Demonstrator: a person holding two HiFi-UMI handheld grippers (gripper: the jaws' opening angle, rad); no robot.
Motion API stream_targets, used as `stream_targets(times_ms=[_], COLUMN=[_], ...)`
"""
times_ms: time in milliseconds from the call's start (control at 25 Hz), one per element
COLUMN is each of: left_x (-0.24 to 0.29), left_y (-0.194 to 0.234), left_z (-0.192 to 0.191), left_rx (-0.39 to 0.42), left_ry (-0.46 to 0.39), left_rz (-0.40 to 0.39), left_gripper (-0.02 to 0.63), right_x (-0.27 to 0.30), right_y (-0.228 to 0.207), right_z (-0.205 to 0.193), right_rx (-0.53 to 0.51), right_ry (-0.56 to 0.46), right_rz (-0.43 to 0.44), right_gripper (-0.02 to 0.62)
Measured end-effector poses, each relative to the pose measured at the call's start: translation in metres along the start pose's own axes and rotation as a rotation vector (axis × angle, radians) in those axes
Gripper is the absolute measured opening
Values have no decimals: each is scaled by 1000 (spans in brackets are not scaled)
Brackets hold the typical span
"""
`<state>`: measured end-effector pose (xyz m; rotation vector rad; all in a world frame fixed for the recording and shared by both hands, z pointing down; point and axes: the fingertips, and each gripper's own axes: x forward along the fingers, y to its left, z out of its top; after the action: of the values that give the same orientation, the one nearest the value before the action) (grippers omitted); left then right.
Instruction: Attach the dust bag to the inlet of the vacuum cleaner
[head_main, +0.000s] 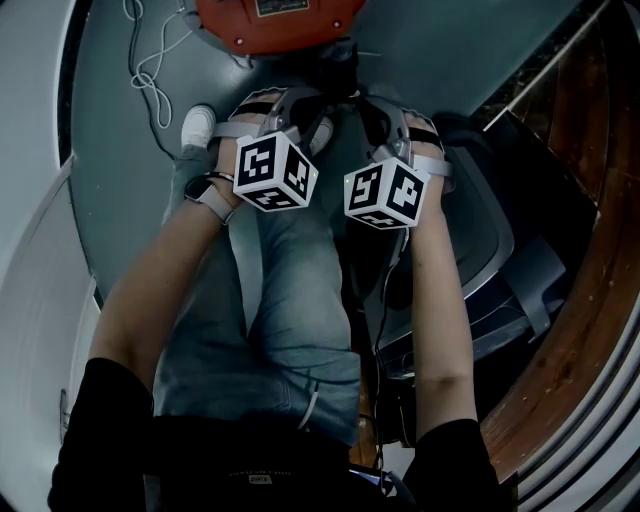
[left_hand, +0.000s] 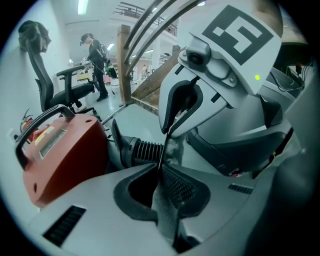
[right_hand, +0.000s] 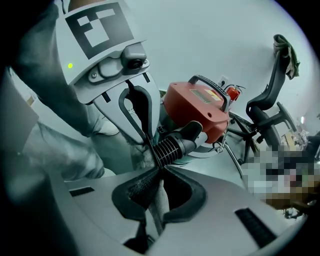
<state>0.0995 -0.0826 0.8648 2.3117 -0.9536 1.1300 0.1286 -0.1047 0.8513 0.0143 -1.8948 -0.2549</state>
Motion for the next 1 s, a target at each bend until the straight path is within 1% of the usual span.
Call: stream_targets(times_ms=[200,440,600,720,800,880,1000], left_x=[-10,-18,-15,-7,-4,-2,0], left_y=[2,4,12,18,19,19,15], left_z=[4,4,5,10,12,9,-1], left_rx=[-4,-17,-52,-40,-35,-51,-90], left_ry=[0,33,30,13,1,-1,22], left_rz=[31,55,64,53,54,60,56], left_gripper=[31,25,25,25,25,25,25], right_x=[-8,-11,-6,2,6,9,12], right_y=[-5,-7,-13,-21,-24,-25,-25], right_z=[8,15,14,7,5,7,16], right_rx=[-60,-111,-97,-66,-67,-94,-163], right_ry=[-10,0,-6,11,22,26,28], right_rz=[-4,10,7,15,26,39,45], right_gripper=[41,41,41,41,43,43,43])
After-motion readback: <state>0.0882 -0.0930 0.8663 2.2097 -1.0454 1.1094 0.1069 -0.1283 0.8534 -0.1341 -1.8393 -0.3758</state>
